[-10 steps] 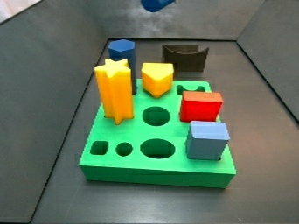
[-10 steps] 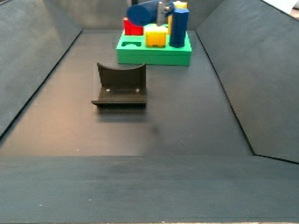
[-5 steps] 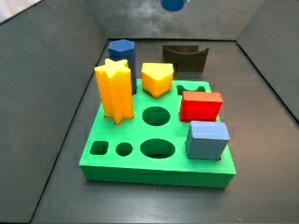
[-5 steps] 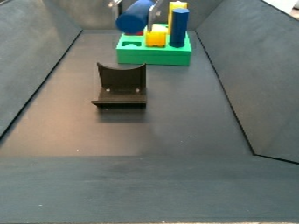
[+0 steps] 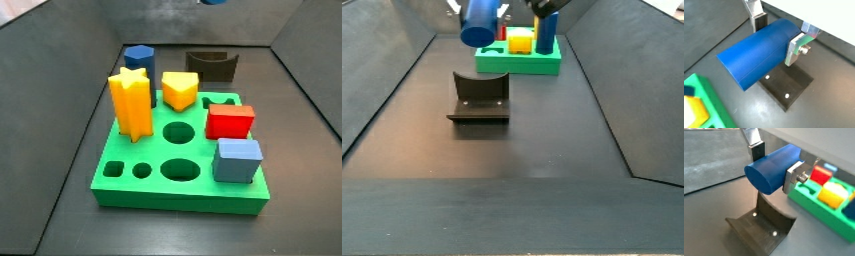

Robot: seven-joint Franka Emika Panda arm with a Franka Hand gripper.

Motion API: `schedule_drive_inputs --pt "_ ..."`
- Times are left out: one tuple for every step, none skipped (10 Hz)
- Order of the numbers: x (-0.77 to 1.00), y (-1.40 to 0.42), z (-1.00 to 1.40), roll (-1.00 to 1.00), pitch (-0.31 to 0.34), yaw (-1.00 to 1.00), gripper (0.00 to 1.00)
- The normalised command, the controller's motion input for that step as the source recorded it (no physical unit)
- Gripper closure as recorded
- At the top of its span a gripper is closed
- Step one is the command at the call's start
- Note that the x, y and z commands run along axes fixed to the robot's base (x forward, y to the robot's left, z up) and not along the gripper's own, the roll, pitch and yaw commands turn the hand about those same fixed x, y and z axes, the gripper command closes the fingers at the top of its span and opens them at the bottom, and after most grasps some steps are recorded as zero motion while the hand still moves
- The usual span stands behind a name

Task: Pick up the oval object. Move up. Place the oval object on the fixture. Regrasp the oval object. Move to above the board. Insert the oval object.
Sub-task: Place the oval object on the fixture.

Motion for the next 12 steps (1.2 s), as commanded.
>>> schedule_drive_inputs --pt "0.11 0.06 -0.01 -0.69 0.37 0.04 1.0" --pt "0.07 0.05 0.0 -0.52 0.309 -0.04 1.0" --pt "0.07 0.05 0.0 -0.35 0.249 -0.09 1.0" --pt "0.07 0.03 0.0 -0.24 0.2 -0.12 1.0" --pt "0.1 0.06 -1.0 -1.0 0.014 -0.15 1.0" --pt "0.1 0.07 -1.0 -1.0 -0.005 -0.16 1.0" --pt "0.11 0.07 -1.0 -1.0 0.0 -0.16 1.0" --pt "0.13 0.08 -1.0 -1.0 0.025 -0.15 1.0" --pt "0.13 0.08 -1.0 -1.0 0.03 -0.15 1.0" --pt "0.14 0.09 -1.0 -0.99 0.024 -0.16 1.0" --pt "0.15 0.1 -1.0 -0.76 0.011 -0.14 1.0" --pt "0.16 0.1 -1.0 -0.59 0.008 -0.12 1.0"
